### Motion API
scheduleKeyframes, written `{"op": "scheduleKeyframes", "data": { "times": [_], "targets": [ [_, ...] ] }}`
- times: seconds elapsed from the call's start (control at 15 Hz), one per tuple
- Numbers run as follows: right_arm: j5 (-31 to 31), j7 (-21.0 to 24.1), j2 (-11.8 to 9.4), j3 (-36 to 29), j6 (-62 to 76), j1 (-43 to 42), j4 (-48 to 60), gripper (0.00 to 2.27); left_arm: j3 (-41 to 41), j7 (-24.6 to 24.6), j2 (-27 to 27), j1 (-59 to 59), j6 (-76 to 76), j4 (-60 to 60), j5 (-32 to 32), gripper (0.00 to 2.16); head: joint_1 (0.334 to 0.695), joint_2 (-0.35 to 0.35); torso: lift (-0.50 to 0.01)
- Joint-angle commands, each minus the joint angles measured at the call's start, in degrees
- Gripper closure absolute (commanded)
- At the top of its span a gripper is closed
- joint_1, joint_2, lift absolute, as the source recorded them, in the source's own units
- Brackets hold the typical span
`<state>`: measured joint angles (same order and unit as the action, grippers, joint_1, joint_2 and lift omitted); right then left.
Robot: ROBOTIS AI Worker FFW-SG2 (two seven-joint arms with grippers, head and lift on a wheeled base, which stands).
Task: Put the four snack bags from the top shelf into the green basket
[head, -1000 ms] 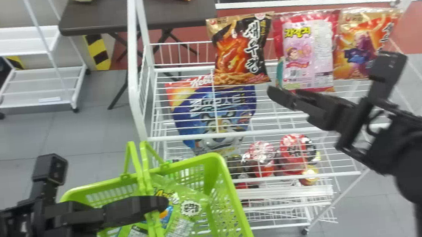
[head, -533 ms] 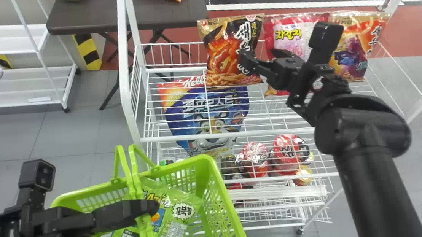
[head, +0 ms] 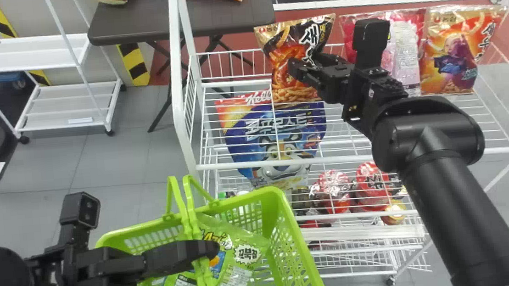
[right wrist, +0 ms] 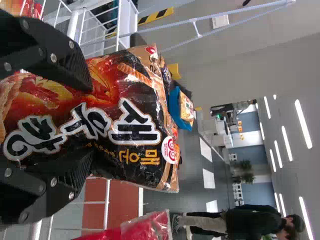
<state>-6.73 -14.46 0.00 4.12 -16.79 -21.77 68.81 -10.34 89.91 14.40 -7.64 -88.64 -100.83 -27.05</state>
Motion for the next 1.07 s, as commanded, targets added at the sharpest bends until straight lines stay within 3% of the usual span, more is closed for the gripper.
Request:
{"op": "scheduleKeyframes", "data": {
  "times": [0.0,0.2,0.4,0.8,1.0],
  "targets": [
    [0.4,-0.22,0.05,-0.07,0.48,1.38,0.97,2.26,0.06,0.66,0.01,0.0,0.09,0.02,0.07,2.15,0.695,-0.003,0.0],
    [-0.39,-1.01,0.05,-0.51,0.48,4.54,6.33,2.26,0.06,0.66,0.01,0.0,0.09,0.02,0.07,2.15,0.695,-0.003,0.0],
    [-1.8,-2.15,0.05,-0.69,-2.86,11.22,19.34,2.26,-0.03,0.66,0.01,0.0,0.09,0.02,0.07,2.15,0.695,0.0,0.0],
    [-4.61,-3.82,0.05,-3.15,-40.48,27.66,55.9,2.26,-0.38,0.66,0.1,0.44,-0.09,0.11,0.07,2.15,0.695,0.027,0.0],
    [-10.32,-3.73,0.05,-4.91,-54.37,33.55,69.61,2.26,-0.03,0.66,0.1,0.96,-0.09,0.29,0.16,2.15,0.695,0.04,0.0]
  ]
}}
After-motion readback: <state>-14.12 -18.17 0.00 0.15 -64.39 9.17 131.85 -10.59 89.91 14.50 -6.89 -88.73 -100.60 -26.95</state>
